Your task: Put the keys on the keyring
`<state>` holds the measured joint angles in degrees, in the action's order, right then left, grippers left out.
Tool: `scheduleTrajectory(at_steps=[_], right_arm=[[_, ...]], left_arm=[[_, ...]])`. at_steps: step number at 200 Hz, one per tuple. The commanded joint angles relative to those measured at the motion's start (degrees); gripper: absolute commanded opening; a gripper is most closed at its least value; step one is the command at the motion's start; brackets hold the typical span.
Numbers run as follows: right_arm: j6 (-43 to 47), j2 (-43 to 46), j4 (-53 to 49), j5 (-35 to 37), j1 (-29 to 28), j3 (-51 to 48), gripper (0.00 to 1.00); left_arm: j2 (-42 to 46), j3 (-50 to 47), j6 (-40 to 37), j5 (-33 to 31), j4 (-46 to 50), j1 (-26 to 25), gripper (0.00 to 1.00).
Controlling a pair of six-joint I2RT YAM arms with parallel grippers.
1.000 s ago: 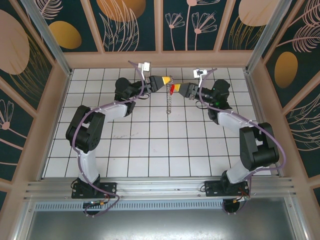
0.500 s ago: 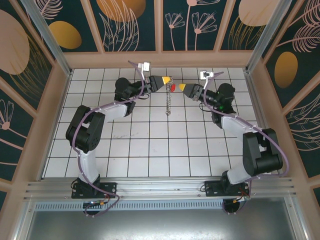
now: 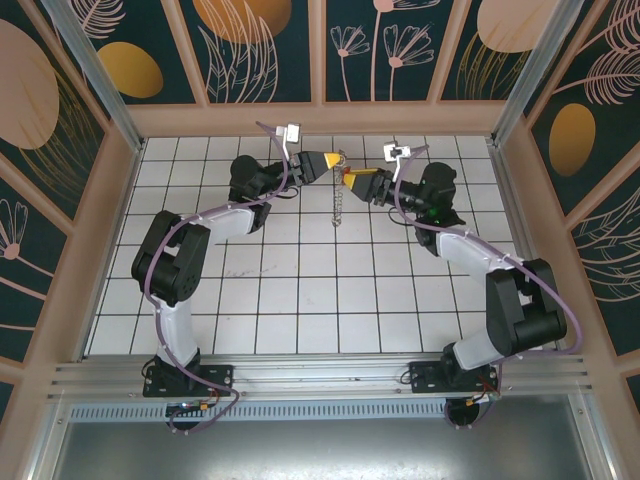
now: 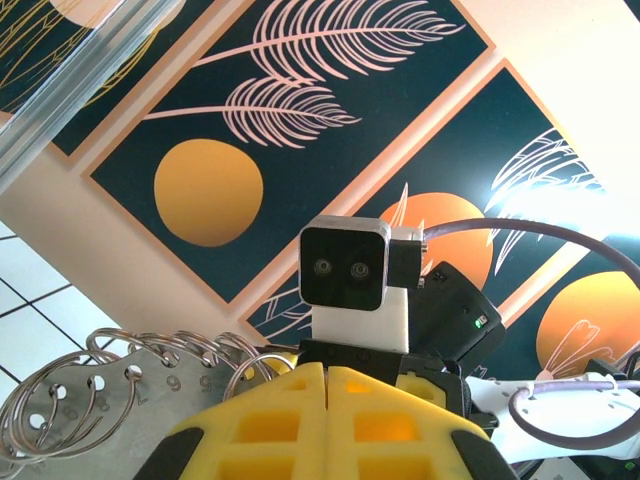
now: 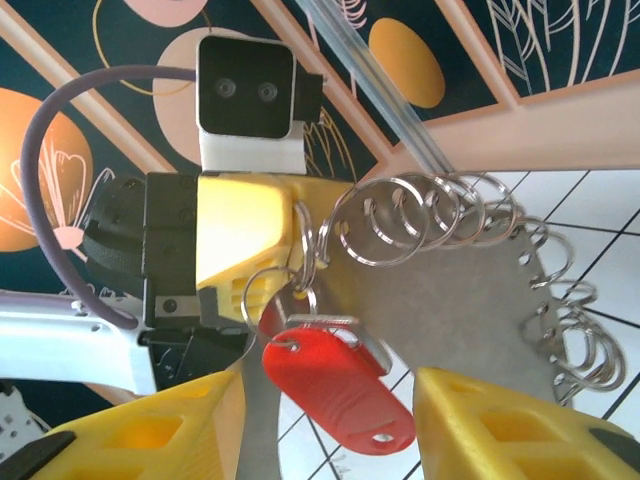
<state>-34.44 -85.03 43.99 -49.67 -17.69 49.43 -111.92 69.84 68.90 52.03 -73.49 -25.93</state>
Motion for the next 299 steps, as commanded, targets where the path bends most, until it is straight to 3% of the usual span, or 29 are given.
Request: scheduleTrajectory(at_steps=[1, 72, 137, 299], right_arm=[[3.21, -0.37, -1.13, 0.75, -0.08, 2.47, 0.49], [3.1, -3.58, -0.48, -1.3, -0.93, 5.38, 0.46], [3.85, -2.06, -1.53, -2.27, -1.39, 3.41, 0.08], [4.08, -4.31, -2.32, -2.1, -6.25, 5.93, 0.0]], left_arm=[[1.35, -0.06, 0.44, -0.38, -3.06, -0.31, 0.0], [1.22, 0.07, 0.43, -0.5, -3.16, -0.35, 0.0], [1.22, 0.07, 0.36, -1.14, -2.95, -0.41, 0.0], [1.7, -0.59, 0.09, -2.46, -3.06, -0.52, 0.0]])
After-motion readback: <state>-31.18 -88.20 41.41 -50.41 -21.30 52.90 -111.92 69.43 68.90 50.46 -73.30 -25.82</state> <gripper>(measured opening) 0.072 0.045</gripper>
